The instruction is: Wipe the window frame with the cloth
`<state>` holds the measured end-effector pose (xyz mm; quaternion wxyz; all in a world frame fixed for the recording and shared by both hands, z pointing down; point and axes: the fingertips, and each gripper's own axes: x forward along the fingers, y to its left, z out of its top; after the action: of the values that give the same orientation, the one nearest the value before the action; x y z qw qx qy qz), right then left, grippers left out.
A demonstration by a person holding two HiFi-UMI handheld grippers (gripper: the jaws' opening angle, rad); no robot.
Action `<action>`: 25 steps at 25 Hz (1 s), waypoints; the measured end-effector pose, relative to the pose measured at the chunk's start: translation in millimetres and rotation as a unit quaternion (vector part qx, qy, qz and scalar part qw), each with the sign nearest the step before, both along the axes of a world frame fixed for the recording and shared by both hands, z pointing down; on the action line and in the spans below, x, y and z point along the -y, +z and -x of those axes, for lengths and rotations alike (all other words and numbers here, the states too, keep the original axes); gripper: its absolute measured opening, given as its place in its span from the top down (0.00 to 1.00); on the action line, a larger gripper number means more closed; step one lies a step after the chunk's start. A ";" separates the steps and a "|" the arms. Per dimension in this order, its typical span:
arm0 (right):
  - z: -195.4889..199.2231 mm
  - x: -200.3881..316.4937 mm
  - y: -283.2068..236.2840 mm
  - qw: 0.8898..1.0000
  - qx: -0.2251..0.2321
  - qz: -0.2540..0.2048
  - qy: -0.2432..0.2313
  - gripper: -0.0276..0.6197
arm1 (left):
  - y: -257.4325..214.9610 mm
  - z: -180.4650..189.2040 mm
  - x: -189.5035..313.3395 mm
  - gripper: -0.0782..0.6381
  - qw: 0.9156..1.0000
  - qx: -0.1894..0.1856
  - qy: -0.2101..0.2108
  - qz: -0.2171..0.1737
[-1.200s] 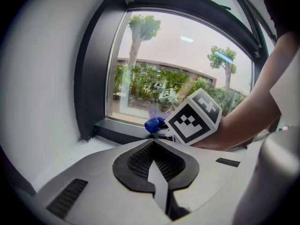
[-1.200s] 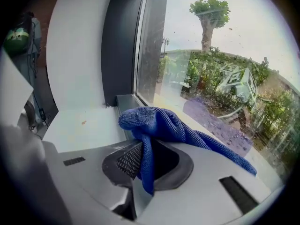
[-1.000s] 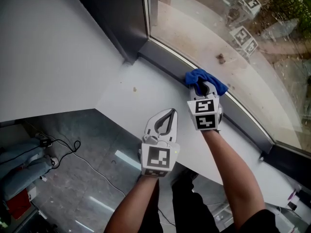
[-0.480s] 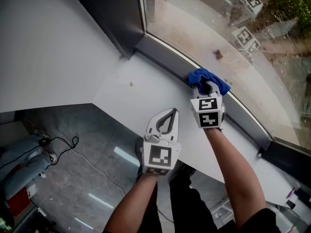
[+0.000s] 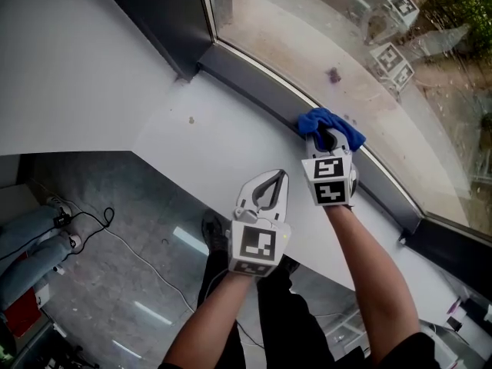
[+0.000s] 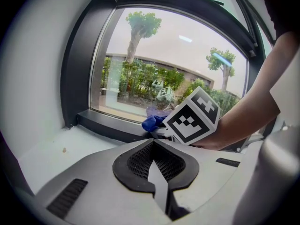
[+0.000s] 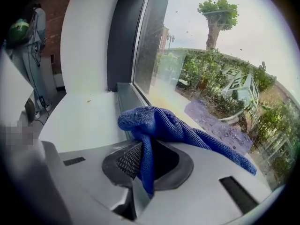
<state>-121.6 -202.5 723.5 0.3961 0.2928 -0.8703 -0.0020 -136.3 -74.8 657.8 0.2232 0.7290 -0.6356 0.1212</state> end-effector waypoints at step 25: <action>-81.5 -5.9 3.1 1.000 -0.008 -0.004 -0.011 0.91 | 16.8 -75.8 -1.0 0.88 0.999 -0.001 -0.006 0.031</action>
<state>-40.1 -196.6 726.6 0.4016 0.2847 -0.8704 -0.0119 -60.5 -73.8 674.7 0.2473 0.7178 -0.6358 0.1386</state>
